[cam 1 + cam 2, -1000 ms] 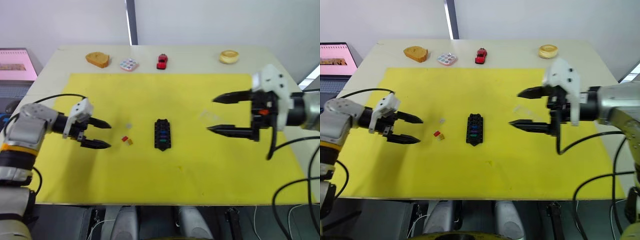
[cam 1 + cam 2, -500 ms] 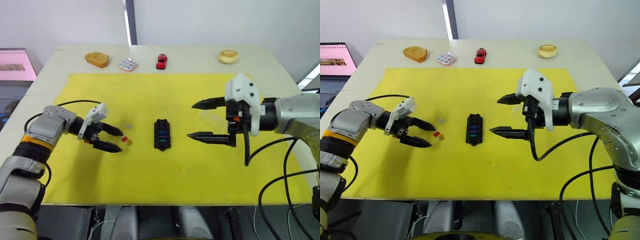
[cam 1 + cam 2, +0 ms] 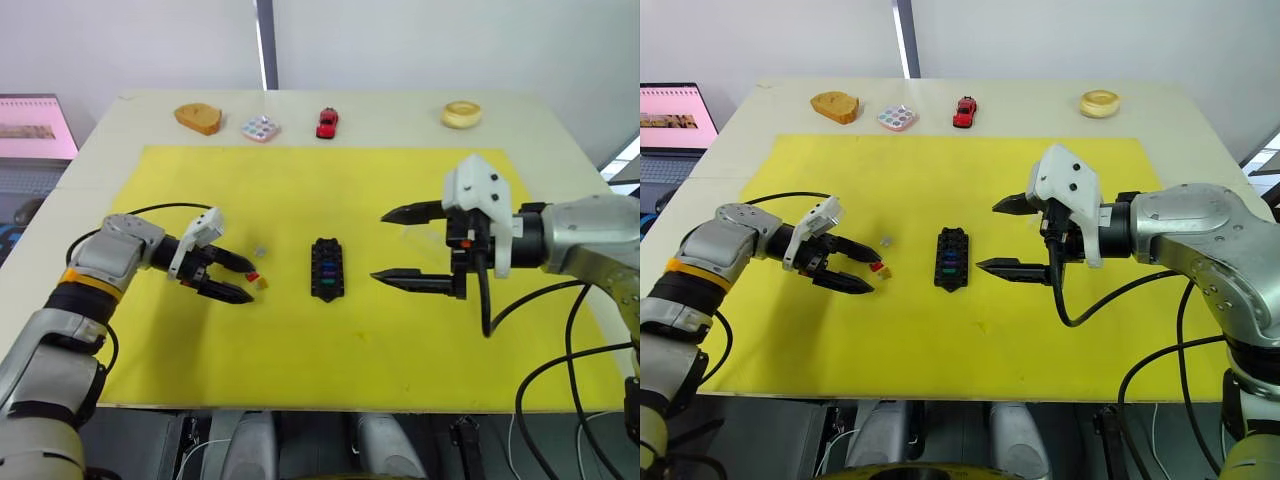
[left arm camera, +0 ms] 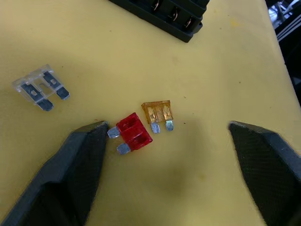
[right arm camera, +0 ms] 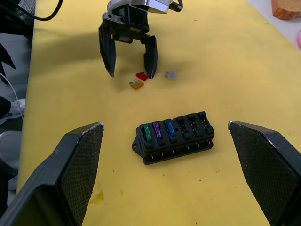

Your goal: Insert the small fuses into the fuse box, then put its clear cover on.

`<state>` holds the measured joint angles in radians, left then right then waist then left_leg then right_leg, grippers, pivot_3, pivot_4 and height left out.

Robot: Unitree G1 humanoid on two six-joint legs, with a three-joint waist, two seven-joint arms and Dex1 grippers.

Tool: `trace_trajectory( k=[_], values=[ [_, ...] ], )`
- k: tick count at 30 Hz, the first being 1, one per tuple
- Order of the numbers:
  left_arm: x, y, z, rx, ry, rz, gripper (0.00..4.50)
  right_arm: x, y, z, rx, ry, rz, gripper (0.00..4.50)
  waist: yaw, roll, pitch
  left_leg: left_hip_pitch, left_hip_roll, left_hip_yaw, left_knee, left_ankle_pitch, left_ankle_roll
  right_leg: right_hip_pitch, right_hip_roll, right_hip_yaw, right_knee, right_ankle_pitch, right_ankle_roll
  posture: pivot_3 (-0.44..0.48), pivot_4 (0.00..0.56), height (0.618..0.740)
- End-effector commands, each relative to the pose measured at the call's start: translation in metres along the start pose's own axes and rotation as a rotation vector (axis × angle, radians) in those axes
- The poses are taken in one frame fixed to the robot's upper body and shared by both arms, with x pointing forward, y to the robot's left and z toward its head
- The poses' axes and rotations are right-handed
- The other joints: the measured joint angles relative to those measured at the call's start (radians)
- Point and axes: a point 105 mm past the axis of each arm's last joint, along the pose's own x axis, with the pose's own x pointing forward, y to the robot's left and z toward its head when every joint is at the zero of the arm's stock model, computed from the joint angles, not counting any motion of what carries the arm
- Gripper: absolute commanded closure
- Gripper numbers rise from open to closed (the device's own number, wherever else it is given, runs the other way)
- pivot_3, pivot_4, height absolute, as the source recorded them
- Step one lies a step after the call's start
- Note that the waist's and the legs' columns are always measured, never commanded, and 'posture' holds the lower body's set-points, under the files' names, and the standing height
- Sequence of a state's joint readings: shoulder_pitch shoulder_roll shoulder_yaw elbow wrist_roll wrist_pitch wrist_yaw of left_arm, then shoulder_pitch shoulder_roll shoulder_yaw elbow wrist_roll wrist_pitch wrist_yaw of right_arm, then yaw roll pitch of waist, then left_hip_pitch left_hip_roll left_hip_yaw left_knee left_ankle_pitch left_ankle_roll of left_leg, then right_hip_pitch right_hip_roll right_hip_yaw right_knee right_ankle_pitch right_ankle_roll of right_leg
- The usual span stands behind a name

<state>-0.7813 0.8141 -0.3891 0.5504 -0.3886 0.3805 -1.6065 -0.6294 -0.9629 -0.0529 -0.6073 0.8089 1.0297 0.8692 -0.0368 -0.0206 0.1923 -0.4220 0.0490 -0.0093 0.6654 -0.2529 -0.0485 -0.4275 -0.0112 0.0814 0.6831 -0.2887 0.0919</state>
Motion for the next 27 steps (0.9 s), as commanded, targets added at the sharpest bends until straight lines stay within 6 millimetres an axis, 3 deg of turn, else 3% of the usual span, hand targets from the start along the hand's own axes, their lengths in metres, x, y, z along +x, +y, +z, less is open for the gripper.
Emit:
trace_trajectory(
  k=[1,10,13,14,15,16,27],
  values=[
    [-0.005,0.001,-0.013,-0.026,0.046,0.014,1.76,-0.001,0.005,0.007,-0.046,-0.016,0.002,0.0,-0.004,0.0,0.0,0.0,0.0,0.0,0.0,0.0,0.0,0.0,0.0,0.0,0.0,0.0,0.0,0.0,0.15,0.74],
    [-0.014,0.002,-0.019,-0.066,0.041,0.046,1.76,0.001,0.004,0.005,-0.042,-0.019,0.002,0.0,-0.009,0.0,0.0,0.001,0.0,0.0,0.0,0.0,0.0,0.0,0.0,0.0,0.001,0.0,0.0,0.0,0.15,0.74],
    [-0.016,0.002,-0.02,-0.072,0.035,0.051,2.61,0.002,0.004,0.006,-0.042,-0.021,0.005,0.0,-0.009,0.0,0.0,0.001,0.0,0.0,0.0,0.0,0.0,0.0,0.0,0.0,0.001,0.0,0.0,0.0,0.15,0.74],
    [-0.016,0.001,-0.02,-0.074,0.035,0.051,3.09,0.003,0.004,0.006,-0.042,-0.022,0.007,0.0,-0.01,0.0,0.0,0.001,0.0,0.0,0.0,0.0,0.0,0.0,0.0,0.0,0.001,0.0,0.0,0.0,0.15,0.74],
    [-0.017,0.001,-0.021,-0.075,0.037,0.052,3.22,0.003,0.004,0.006,-0.043,-0.022,0.008,0.0,-0.01,0.0,0.0,0.001,0.0,0.0,0.0,0.0,0.0,0.0,0.0,0.0,0.001,0.0,0.0,0.0,0.15,0.74],
    [-0.017,0.0,-0.022,-0.077,0.038,0.052,3.93,0.003,0.004,0.006,-0.043,-0.021,0.009,0.0,-0.009,0.0,0.0,0.001,0.0,0.0,0.0,0.0,0.0,0.0,0.0,0.0,0.001,0.0,0.0,0.0,0.15,0.74],
    [-0.019,-0.001,-0.024,-0.082,0.04,0.057,3.93,0.005,0.004,0.006,-0.042,-0.02,0.014,0.0,-0.008,0.0,0.0,0.001,0.0,0.0,0.0,0.0,0.0,0.0,0.0,0.0,0.001,0.0,0.0,0.0,0.15,0.74]
  ],
)
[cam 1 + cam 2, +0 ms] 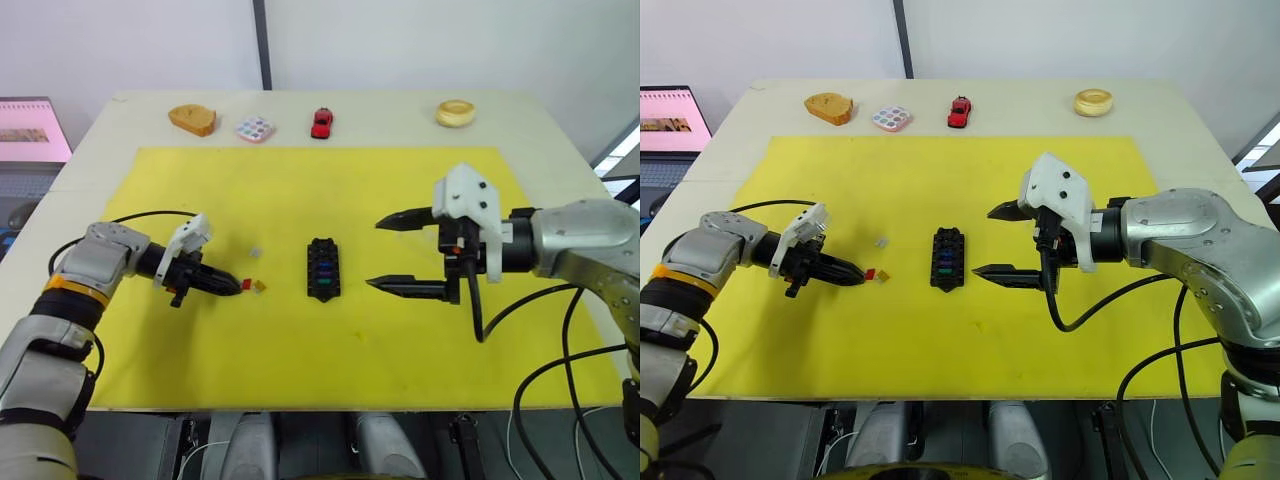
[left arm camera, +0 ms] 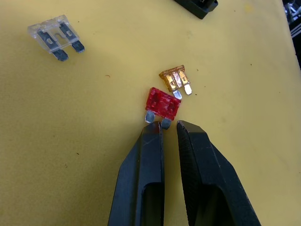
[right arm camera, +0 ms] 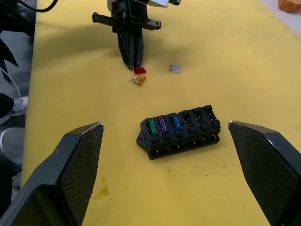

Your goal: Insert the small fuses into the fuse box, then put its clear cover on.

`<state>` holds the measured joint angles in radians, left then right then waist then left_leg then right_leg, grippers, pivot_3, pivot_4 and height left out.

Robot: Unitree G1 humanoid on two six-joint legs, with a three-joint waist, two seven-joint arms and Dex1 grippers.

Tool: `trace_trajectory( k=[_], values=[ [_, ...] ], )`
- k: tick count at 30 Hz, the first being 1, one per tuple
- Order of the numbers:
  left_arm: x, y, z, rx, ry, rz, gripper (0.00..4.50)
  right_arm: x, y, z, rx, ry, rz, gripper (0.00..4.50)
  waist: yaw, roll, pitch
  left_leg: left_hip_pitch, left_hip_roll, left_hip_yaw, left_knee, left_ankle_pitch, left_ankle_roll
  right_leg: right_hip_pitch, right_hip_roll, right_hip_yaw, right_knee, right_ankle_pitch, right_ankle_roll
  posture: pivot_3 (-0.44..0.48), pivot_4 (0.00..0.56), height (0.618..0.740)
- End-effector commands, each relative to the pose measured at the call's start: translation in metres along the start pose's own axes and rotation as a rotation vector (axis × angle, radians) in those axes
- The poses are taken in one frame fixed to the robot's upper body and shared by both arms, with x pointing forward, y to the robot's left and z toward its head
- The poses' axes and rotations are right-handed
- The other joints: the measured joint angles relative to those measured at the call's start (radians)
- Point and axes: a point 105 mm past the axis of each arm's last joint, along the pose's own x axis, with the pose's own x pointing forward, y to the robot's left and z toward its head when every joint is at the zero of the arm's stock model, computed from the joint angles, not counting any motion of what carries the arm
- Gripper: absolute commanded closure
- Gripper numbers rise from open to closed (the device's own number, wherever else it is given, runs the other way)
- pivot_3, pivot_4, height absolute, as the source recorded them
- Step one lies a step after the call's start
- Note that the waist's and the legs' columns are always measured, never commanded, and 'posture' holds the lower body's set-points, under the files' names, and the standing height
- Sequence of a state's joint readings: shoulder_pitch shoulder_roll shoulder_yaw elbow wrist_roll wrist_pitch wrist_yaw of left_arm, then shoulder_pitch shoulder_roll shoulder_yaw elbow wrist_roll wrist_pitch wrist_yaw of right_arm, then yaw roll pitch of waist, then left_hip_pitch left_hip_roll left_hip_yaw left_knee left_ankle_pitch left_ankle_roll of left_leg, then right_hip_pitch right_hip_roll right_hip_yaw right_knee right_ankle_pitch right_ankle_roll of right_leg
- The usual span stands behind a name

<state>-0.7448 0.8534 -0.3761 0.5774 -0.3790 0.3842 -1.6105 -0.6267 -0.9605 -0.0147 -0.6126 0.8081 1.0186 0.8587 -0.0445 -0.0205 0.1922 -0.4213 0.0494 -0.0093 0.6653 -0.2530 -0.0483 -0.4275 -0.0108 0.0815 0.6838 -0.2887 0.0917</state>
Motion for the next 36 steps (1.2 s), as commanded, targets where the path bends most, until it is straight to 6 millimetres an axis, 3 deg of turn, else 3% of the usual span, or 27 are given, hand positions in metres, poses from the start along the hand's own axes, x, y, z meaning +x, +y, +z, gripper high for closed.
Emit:
trace_trajectory(
  k=[1,13,16,20,36],
  values=[
    [-0.006,-0.001,-0.006,-0.015,0.022,0.018,3.93,-0.001,0.0,0.01,-0.044,-0.032,-0.009,0.0,0.0,0.0,0.0,0.0,0.0,0.0,0.0,0.0,0.0,0.0,0.0,0.0,0.0,0.0,0.0,0.0,0.15,0.74],
    [-0.026,0.007,-0.007,-0.034,0.044,0.09,3.93,0.0,0.0,0.009,-0.047,-0.024,-0.01,0.0,0.001,0.0,0.0,0.0,0.0,0.0,0.0,0.0,0.0,0.0,0.0,0.0,0.0,0.0,0.0,0.0,0.15,0.74],
    [-0.026,0.01,-0.001,-0.026,0.027,0.097,3.08,0.0,0.0,0.009,-0.049,-0.024,-0.01,0.0,0.002,0.0,0.0,0.0,0.0,0.0,0.0,0.0,0.0,0.0,0.0,0.0,0.0,0.0,0.0,0.0,0.15,0.74],
    [-0.02,0.012,0.013,-0.013,-0.029,0.08,1.21,0.001,0.0,0.009,-0.053,-0.024,-0.011,0.0,0.007,0.0,0.0,0.0,0.0,0.0,0.0,0.0,0.0,0.0,0.0,0.0,0.001,0.0,0.0,0.0,0.15,0.74],
    [0.004,0.007,0.031,0.012,-0.068,-0.013,1.21,0.001,0.0,0.008,-0.06,-0.013,-0.019,0.0,0.03,0.0,0.0,-0.001,0.0,0.0,0.001,0.0,0.0,0.0,-0.001,-0.001,-0.001,0.0,0.0,0.0,0.15,0.74]
  ],
)
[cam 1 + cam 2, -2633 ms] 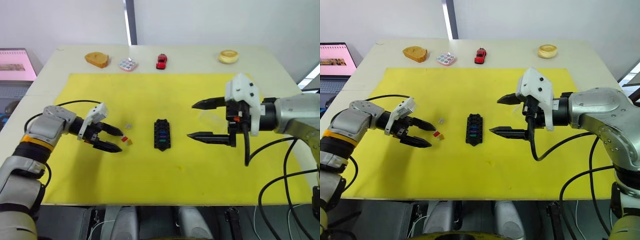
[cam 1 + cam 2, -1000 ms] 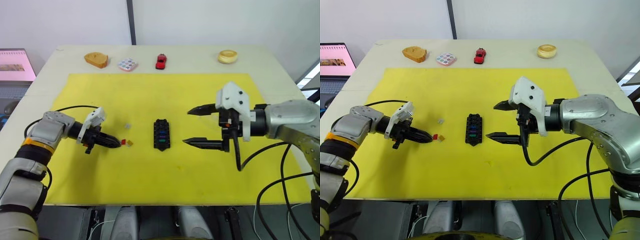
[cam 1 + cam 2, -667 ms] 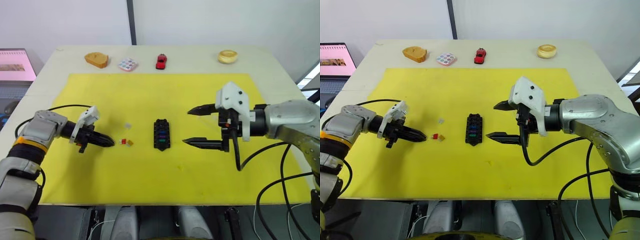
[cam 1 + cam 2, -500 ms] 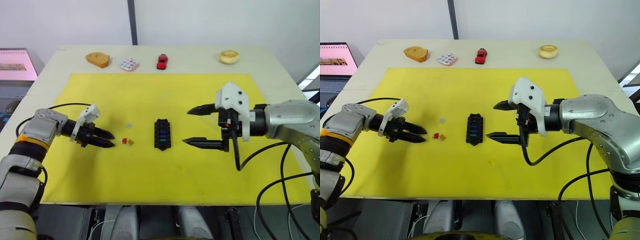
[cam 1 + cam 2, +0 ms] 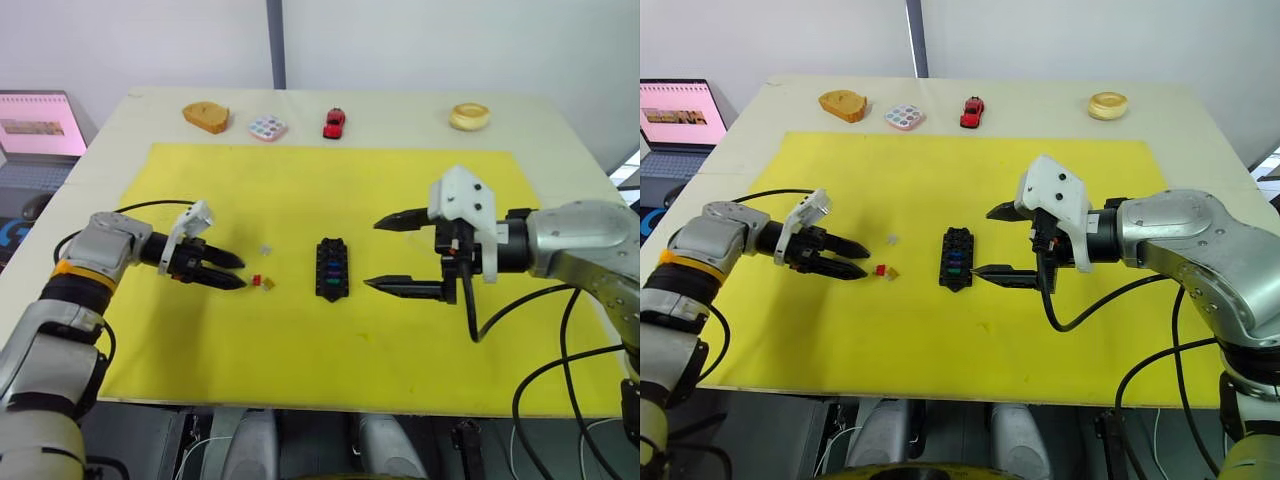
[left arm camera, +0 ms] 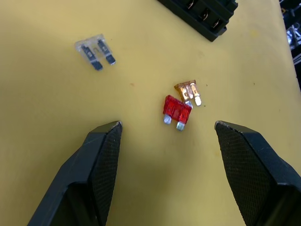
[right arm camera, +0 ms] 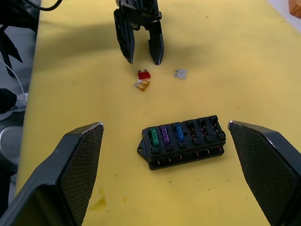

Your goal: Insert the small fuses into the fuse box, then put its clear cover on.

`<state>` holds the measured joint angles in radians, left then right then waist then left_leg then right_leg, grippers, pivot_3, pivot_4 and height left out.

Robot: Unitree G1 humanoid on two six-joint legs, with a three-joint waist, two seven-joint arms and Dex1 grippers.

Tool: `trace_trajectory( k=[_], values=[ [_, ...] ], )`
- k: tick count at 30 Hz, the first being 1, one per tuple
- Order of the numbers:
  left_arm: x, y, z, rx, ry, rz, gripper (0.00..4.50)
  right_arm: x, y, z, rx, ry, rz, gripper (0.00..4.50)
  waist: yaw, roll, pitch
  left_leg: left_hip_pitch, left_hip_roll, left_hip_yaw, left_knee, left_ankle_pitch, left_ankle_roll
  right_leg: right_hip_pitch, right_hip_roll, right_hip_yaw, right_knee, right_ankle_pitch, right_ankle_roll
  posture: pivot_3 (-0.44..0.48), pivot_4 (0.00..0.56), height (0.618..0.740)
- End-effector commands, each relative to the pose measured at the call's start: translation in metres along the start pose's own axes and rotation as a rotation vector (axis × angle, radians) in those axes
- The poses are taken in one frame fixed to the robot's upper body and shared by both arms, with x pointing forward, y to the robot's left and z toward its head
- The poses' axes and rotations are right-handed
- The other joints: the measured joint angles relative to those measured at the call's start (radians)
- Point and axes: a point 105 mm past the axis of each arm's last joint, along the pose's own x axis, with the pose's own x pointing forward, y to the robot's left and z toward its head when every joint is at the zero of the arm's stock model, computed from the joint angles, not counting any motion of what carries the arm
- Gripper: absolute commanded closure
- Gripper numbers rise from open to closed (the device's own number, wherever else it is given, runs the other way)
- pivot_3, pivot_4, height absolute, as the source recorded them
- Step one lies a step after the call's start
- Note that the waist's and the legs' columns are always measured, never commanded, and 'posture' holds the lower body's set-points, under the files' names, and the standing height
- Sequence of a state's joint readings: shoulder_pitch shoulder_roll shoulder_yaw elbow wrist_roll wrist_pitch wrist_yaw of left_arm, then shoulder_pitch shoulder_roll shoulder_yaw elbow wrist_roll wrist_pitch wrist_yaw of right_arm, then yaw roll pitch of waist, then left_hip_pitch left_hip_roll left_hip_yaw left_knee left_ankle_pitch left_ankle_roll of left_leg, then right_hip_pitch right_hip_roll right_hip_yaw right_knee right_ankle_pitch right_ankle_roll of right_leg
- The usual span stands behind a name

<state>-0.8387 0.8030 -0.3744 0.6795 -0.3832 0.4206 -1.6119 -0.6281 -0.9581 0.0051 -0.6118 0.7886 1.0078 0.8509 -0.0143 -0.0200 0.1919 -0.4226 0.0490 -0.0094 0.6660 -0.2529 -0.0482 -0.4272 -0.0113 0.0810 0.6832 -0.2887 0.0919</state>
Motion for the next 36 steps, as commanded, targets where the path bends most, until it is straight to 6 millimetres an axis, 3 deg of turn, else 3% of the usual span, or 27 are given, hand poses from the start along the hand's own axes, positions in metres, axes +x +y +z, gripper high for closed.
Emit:
trace_trajectory(
  k=[1,12,25,33,35,36],
  values=[
    [0.005,-0.003,0.012,0.042,-0.011,-0.028,1.21,-0.002,0.001,0.009,-0.051,-0.021,-0.012,0.0,-0.001,0.0,0.0,0.0,0.0,0.0,0.0,0.0,0.0,0.0,0.0,0.0,0.0,0.0,0.0,0.0,0.15,0.74],
    [0.015,-0.011,0.007,0.047,0.007,-0.072,1.21,-0.002,0.001,0.01,-0.048,-0.022,-0.015,0.0,-0.003,0.0,0.0,0.0,0.0,0.0,0.0,0.0,0.0,0.0,0.0,0.0,0.0,0.0,0.0,0.0,0.15,0.74],
    [0.003,-0.01,-0.012,0.031,0.071,-0.036,1.21,-0.001,0.001,0.008,-0.047,-0.018,-0.014,0.0,-0.008,0.0,0.0,0.001,0.0,0.0,0.0,0.0,0.0,0.0,0.001,0.0,0.0,0.0,0.0,0.0,0.15,0.74],
    [0.005,-0.01,-0.01,0.02,0.042,-0.038,1.21,0.001,0.0,0.009,-0.051,-0.023,-0.009,0.0,-0.009,0.0,0.0,0.001,0.0,0.0,0.0,0.0,0.0,0.0,0.001,0.0,0.0,0.0,0.0,0.0,0.15,0.74],
    [0.005,-0.01,-0.009,0.018,0.037,-0.039,1.71,0.001,0.0,0.009,-0.053,-0.022,-0.008,0.0,-0.009,0.0,0.0,0.001,0.0,0.0,0.0,0.0,0.0,0.0,0.0,0.0,0.0,0.0,0.0,0.0,0.15,0.74],
    [0.005,-0.01,-0.009,0.019,0.037,-0.038,1.71,0.001,0.0,0.009,-0.054,-0.02,-0.008,0.0,-0.009,0.0,0.0,0.001,0.0,0.0,0.0,0.0,0.0,0.0,0.001,0.0,0.0,0.0,0.0,0.0,0.15,0.74]
  ],
)
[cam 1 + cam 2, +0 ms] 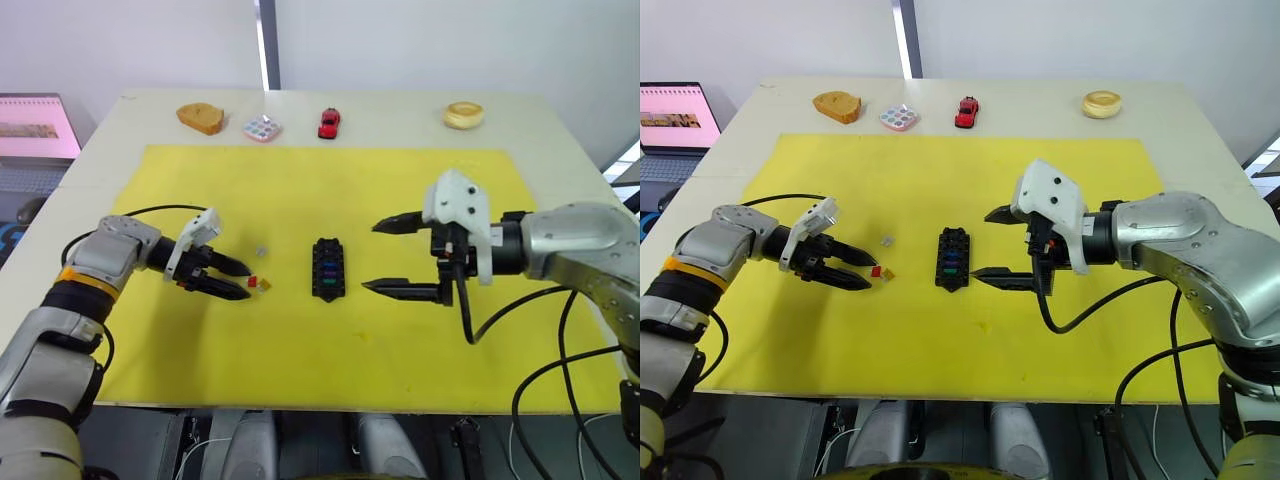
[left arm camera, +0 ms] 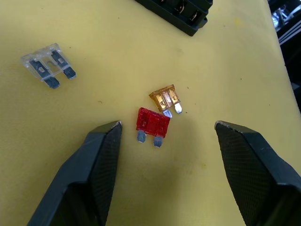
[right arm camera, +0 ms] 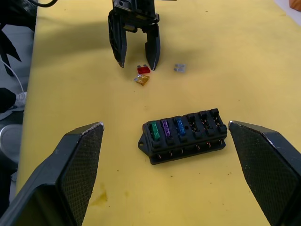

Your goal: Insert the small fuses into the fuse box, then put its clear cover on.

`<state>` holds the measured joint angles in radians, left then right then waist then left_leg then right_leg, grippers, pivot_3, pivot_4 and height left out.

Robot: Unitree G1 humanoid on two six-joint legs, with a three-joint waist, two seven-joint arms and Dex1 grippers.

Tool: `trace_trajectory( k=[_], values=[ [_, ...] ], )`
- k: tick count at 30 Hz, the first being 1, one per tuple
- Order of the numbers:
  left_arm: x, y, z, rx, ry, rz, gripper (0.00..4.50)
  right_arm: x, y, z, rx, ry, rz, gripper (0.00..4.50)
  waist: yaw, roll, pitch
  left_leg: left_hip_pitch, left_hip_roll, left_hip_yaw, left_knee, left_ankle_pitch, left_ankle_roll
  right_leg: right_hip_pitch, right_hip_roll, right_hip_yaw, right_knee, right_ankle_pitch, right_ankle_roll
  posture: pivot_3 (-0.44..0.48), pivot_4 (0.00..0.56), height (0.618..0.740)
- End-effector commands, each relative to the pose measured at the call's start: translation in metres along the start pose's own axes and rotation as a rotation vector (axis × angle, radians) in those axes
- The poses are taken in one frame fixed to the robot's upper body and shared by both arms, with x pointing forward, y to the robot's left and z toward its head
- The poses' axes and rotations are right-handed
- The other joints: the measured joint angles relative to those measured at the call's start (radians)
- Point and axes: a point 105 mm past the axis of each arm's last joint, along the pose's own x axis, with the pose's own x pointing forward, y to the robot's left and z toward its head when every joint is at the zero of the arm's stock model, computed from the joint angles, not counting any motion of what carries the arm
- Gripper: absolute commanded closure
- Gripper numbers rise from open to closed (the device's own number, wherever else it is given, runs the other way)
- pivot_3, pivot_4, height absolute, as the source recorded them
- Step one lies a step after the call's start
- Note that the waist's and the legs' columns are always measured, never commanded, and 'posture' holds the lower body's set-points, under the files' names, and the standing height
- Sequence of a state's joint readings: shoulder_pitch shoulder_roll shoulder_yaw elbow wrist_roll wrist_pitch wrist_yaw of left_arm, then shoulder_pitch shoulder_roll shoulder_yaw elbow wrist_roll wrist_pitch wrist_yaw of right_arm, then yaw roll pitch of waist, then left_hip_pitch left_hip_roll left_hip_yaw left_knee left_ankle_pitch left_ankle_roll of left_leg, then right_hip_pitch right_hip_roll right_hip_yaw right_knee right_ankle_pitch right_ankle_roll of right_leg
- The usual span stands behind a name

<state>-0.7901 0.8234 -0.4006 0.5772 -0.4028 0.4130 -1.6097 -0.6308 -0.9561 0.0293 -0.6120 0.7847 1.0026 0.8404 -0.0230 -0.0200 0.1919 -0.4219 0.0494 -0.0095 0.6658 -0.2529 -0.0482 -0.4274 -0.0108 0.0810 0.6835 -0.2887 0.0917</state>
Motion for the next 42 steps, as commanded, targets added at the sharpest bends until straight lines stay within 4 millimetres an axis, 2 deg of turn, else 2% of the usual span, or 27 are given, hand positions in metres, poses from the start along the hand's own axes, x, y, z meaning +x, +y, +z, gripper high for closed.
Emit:
trace_trajectory(
  k=[1,7,8,9,12,13,25,31,42],
  values=[
    [-0.003,0.0,-0.005,-0.024,0.0,0.007,1.71,-0.003,-0.001,0.011,-0.055,-0.026,-0.014,0.0,0.0,0.0,0.0,0.0,0.0,0.0,0.0,0.0,0.0,0.0,0.0,0.0,0.0,0.0,0.0,0.0,0.15,0.74],
    [-0.006,0.001,-0.007,-0.031,0.005,0.022,1.71,-0.003,0.0,0.01,-0.054,-0.023,-0.013,0.0,0.001,0.0,0.0,0.0,0.0,0.0,0.0,0.0,0.0,0.0,0.0,0.0,0.0,0.0,0.0,0.0,0.15,0.74],
    [-0.006,0.001,-0.007,-0.031,0.006,0.022,2.26,-0.003,0.0,0.01,-0.054,-0.023,-0.013,0.0,0.001,0.0,0.0,0.0,0.0,0.0,0.0,0.0,0.0,0.0,0.0,0.0,0.0,0.0,0.0,0.0,0.15,0.74],
    [-0.006,0.002,-0.007,-0.031,0.005,0.023,2.58,-0.003,0.0,0.01,-0.054,-0.023,-0.013,0.0,0.0,0.0,0.0,0.0,0.0,0.0,0.0,0.0,0.0,0.0,0.0,0.0,0.0,0.0,0.0,0.0,0.15,0.74],
    [-0.006,0.002,-0.007,-0.031,0.005,0.024,4.16,-0.002,0.0,0.01,-0.054,-0.024,-0.013,0.0,0.002,0.0,0.0,0.0,0.0,0.0,0.0,0.0,0.0,0.0,0.0,0.0,0.0,0.0,0.0,0.0,0.15,0.74],
    [-0.006,0.002,-0.007,-0.03,0.006,0.024,4.43,-0.002,0.0,0.01,-0.054,-0.025,-0.012,0.0,0.002,0.0,0.0,0.0,0.0,0.0,0.0,0.0,0.0,0.0,0.0,0.0,0.0,0.0,0.0,0.0,0.15,0.74],
    [-0.006,0.001,-0.007,-0.032,-0.004,0.024,4.43,-0.001,0.0,0.009,-0.057,-0.022,-0.008,0.0,0.002,0.0,0.0,0.0,0.0,0.0,0.0,0.0,0.0,0.0,0.0,0.0,0.0,0.0,0.0,0.0,0.15,0.74],
    [-0.013,-0.001,0.007,-0.03,-0.08,0.038,4.43,0.0,0.001,0.009,-0.056,-0.026,-0.005,0.0,0.003,0.0,0.0,0.0,0.0,0.0,0.0,0.0,0.0,0.0,0.0,0.0,0.0,0.0,0.0,0.0,0.15,0.74],
    [-0.02,-0.01,0.004,-0.053,-0.101,0.051,4.43,0.002,0.001,0.01,-0.057,-0.033,0.007,0.0,0.004,0.0,0.0,0.0,0.0,0.0,0.0,0.0,0.0,0.0,0.0,0.0,0.0,0.0,0.0,0.0,0.15,0.74]
  ],
)
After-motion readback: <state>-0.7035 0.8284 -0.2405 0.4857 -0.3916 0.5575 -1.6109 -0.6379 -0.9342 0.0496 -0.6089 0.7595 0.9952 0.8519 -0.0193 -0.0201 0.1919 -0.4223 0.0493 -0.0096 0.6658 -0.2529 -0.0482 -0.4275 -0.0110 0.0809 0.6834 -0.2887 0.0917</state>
